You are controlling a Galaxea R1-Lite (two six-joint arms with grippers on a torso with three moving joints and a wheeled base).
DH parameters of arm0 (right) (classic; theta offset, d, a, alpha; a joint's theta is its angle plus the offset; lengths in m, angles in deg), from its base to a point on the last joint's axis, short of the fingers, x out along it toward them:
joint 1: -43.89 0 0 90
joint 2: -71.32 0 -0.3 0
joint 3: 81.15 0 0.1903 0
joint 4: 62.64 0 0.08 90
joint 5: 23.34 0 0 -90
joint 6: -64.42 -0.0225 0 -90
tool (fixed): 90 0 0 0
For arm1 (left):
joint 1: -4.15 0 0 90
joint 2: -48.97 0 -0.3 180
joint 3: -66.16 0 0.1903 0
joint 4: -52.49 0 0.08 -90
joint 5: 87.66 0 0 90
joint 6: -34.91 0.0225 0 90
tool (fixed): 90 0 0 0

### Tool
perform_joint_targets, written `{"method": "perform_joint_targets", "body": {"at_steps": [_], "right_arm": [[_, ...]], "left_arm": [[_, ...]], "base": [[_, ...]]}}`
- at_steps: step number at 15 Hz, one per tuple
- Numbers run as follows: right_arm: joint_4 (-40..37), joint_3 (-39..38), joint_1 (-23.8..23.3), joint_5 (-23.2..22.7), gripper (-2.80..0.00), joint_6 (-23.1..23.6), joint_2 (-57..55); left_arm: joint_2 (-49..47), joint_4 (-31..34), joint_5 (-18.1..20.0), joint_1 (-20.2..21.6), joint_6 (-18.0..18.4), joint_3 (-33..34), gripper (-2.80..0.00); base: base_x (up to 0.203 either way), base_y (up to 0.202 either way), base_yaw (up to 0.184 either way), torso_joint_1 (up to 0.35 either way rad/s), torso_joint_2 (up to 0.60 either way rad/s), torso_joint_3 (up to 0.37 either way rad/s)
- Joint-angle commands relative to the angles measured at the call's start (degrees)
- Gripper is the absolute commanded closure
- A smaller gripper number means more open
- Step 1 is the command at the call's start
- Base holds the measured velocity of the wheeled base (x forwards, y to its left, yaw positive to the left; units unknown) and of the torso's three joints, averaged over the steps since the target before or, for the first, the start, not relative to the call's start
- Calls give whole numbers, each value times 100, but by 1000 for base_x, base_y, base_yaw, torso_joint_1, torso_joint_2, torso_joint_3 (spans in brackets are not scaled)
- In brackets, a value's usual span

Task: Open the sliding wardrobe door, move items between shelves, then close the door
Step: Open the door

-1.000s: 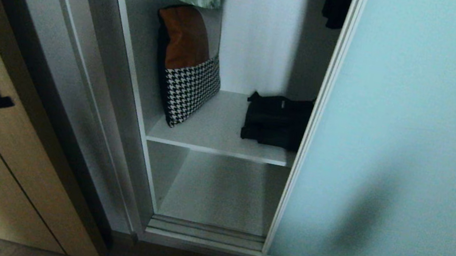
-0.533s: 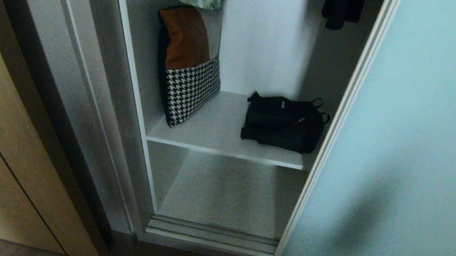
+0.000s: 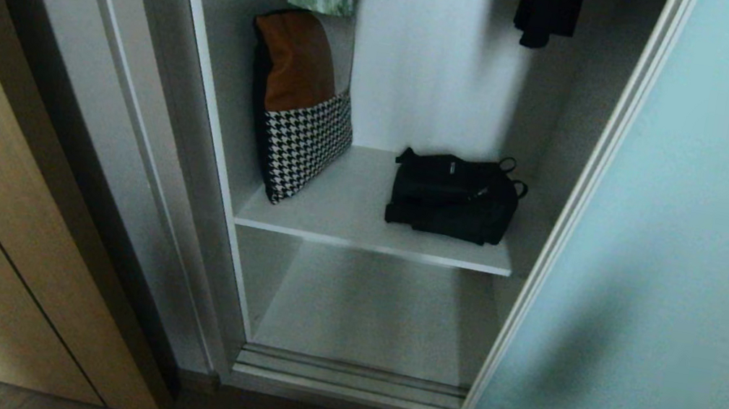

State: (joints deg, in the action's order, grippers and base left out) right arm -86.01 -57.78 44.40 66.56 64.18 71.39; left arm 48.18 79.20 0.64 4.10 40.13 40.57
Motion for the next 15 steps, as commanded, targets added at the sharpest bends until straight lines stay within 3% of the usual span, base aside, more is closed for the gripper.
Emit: {"method": "perform_joint_targets", "body": {"at_steps": [1, 4, 8, 15], "right_arm": [[0, 0, 2, 1, 0, -2, 1], [0, 0, 2, 1, 0, -2, 1], [0, 0, 2, 1, 0, -2, 1], [0, 0, 2, 1, 0, -2, 1]], "left_arm": [[61, 119, 394, 5, 141, 55, 0], [70, 105, 354, 14, -180, 47, 0], [70, -384, 314, 5, -239, 213, 0], [70, -319, 266, 7, -195, 222, 0]], "base": [[0, 0, 0, 0, 0, 0], [0, 0, 0, 0, 0, 0], [0, 0, 0, 0, 0, 0], [0, 0, 0, 0, 0, 0]]}}
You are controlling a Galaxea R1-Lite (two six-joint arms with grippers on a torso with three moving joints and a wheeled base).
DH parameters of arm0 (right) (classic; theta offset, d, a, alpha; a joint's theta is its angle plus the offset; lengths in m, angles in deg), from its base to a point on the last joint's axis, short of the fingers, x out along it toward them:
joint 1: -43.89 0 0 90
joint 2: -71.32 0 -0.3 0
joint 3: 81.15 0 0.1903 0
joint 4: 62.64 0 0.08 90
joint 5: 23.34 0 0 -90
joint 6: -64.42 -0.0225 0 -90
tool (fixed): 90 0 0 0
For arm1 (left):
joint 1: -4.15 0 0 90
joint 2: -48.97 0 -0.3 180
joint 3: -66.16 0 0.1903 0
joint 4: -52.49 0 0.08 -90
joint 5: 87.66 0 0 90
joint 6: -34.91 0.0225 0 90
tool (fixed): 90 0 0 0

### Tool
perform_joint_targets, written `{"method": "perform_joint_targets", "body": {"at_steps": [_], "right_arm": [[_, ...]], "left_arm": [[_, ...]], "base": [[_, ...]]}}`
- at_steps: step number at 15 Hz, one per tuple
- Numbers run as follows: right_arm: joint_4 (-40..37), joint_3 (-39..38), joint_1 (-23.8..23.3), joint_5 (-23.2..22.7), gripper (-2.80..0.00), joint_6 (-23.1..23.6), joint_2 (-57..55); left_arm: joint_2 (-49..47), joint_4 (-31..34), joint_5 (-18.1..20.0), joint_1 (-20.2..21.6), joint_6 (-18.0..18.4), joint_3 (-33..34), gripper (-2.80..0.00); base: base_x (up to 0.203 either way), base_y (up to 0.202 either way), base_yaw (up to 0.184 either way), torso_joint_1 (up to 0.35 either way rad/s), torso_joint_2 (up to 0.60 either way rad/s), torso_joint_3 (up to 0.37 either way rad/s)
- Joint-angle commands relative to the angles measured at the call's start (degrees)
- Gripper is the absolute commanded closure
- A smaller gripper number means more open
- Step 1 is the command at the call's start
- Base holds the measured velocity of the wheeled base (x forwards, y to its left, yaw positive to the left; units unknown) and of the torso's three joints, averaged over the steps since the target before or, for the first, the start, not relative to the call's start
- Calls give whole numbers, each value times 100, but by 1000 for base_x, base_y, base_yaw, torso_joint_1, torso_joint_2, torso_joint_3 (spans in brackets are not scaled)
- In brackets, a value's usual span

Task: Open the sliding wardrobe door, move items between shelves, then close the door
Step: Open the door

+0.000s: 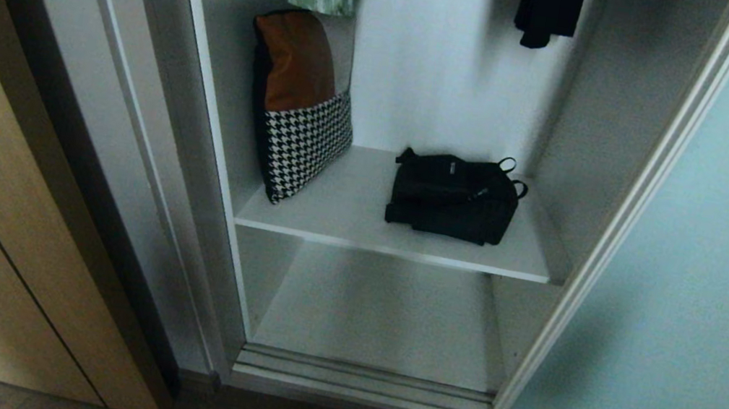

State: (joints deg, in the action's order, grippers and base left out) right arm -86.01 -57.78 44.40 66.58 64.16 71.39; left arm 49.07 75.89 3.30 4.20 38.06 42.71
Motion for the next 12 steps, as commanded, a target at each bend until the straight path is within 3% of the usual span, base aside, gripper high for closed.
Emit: {"method": "perform_joint_targets", "body": {"at_steps": [1, 3, 12], "right_arm": [[0, 0, 2, -1, 0, 0, 1], [0, 0, 2, -1, 0, 0, 1], [0, 0, 2, -1, 0, 0, 1]], "left_arm": [[-19, 21, -29, -4, -5, 8, 0], [-19, -2, -70, 3, -227, 8, 0], [-19, -2, -70, -3, -236, 8, 0]], "base": [[0, 0, 0, 0, 0, 0], [0, 0, 0, 0, 0, 0], [0, 0, 0, 0, 0, 0]]}}
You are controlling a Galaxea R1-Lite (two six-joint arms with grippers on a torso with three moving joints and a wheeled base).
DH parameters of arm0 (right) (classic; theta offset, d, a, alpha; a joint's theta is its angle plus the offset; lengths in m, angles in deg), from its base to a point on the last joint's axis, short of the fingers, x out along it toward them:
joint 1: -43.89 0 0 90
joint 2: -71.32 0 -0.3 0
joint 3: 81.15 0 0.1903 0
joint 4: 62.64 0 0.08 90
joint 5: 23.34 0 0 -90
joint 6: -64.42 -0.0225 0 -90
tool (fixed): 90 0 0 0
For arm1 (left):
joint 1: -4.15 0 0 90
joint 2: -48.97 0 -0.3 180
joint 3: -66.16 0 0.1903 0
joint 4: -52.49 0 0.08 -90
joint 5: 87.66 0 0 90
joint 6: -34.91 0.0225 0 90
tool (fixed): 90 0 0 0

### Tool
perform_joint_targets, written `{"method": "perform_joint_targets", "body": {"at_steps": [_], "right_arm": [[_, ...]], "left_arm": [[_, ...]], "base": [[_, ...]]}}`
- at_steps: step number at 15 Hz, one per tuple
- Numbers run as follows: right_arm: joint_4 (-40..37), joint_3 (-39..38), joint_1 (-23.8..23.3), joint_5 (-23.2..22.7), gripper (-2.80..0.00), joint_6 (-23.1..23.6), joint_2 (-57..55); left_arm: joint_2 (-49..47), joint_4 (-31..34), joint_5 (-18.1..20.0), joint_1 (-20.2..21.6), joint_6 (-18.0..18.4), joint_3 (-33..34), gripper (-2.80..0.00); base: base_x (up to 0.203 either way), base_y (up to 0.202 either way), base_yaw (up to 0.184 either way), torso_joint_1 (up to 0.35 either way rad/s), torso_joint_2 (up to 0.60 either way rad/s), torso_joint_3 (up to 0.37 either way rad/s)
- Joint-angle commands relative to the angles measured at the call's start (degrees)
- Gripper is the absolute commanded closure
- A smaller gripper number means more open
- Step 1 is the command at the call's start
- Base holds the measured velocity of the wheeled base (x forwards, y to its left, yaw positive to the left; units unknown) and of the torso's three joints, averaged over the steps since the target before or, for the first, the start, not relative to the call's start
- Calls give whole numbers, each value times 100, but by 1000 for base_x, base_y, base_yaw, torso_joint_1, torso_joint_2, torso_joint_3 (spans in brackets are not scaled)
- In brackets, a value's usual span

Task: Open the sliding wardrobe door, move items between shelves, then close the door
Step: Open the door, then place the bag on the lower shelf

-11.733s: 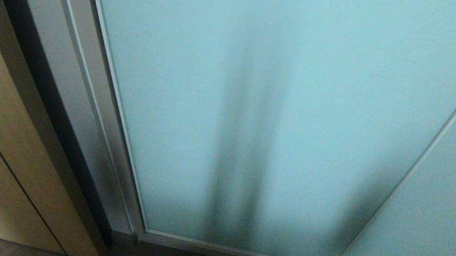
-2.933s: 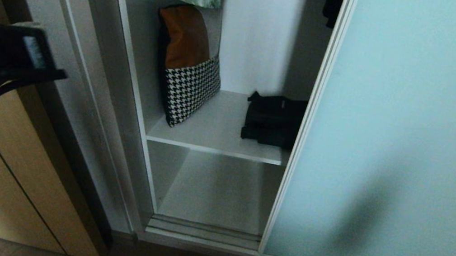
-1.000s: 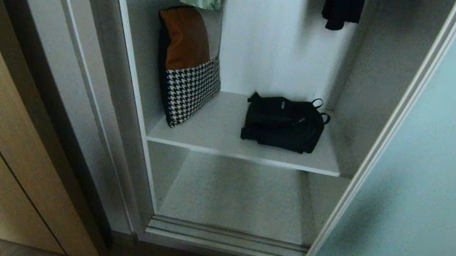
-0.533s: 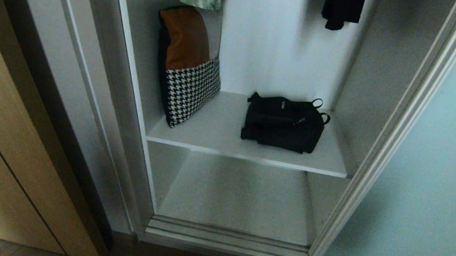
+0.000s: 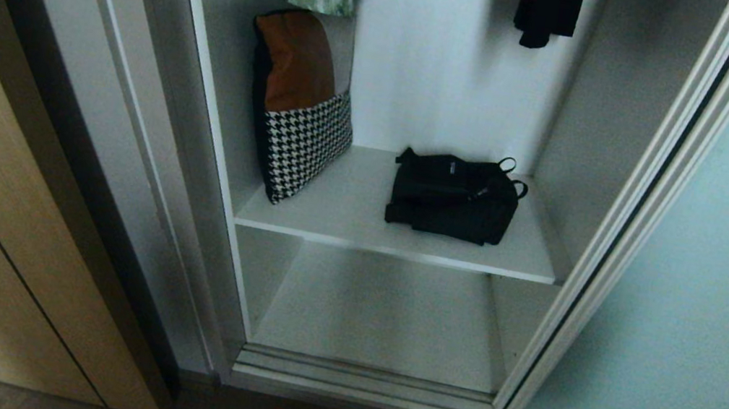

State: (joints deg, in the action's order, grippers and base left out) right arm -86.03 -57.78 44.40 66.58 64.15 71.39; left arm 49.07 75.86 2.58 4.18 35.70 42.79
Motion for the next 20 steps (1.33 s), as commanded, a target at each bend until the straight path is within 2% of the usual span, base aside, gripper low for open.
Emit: {"method": "perform_joint_targets", "body": {"at_steps": [1, 20], "right_arm": [[2, 0, 2, -1, 0, 0, 1], [-5, 0, 2, -1, 0, 0, 5]], "left_arm": [[-19, 0, 2, 6, 0, 0, 0], [-19, 0, 2, -2, 0, 0, 0]], "base": [[0, 0, 0, 0, 0, 0], [0, 0, 0, 0, 0, 0]]}}
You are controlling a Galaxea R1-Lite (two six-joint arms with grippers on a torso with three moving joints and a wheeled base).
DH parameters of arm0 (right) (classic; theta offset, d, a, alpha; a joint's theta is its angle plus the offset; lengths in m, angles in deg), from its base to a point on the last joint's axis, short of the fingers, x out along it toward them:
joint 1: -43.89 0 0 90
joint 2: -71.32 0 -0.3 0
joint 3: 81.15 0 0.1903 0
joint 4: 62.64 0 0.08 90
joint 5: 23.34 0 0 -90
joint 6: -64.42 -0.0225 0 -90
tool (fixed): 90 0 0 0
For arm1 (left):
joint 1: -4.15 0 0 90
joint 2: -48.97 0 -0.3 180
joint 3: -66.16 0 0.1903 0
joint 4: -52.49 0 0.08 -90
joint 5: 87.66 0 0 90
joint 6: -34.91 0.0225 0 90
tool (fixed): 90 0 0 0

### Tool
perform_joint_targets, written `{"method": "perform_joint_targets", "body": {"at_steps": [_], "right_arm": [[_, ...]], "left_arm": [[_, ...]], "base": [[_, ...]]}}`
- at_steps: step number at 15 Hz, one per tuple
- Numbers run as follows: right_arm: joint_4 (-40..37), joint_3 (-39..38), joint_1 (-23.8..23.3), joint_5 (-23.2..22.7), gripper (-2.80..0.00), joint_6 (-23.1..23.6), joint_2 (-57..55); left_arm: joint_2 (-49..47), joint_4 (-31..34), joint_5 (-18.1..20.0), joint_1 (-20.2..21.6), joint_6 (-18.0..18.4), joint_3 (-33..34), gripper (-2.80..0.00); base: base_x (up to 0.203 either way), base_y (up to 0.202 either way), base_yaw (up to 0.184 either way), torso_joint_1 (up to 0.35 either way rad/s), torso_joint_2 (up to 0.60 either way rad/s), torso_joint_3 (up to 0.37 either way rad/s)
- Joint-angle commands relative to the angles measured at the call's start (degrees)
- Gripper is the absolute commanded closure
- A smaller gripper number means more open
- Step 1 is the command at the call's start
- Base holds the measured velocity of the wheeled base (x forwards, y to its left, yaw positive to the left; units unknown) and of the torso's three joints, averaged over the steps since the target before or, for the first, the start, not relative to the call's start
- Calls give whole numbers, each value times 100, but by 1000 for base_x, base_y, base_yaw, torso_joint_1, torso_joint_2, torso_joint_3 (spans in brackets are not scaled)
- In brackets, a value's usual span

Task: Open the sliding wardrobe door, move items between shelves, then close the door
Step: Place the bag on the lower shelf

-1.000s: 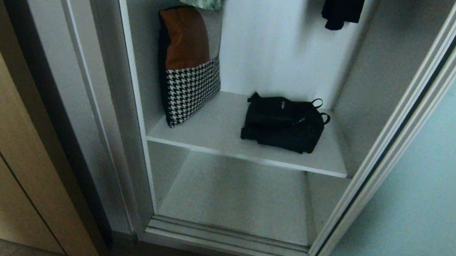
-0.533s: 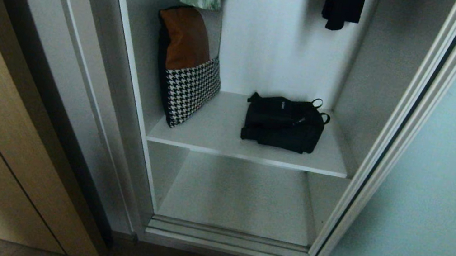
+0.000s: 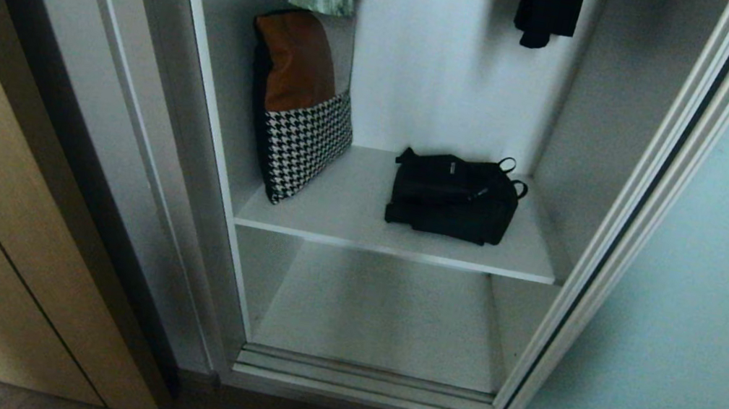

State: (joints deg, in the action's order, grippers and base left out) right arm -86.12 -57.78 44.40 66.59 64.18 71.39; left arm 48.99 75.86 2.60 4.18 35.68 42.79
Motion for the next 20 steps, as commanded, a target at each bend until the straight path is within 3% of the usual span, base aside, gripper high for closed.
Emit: {"method": "perform_joint_targets", "body": {"at_steps": [1, 16, 20], "right_arm": [[10, 0, 2, -2, 0, -2, 2], [11, 0, 2, -2, 0, -2, 10], [11, 0, 2, -2, 0, -2, 10]], "left_arm": [[-11, 0, -8, 6, -6, 0, 0], [-11, -9, -26, -2, -59, 0, 0], [-11, -9, -26, 1, -59, 0, 0]], "base": [[0, 0, 0, 0, 0, 0], [0, 0, 0, 0, 0, 0], [1, 166, -2, 5, 0, 2]]}}
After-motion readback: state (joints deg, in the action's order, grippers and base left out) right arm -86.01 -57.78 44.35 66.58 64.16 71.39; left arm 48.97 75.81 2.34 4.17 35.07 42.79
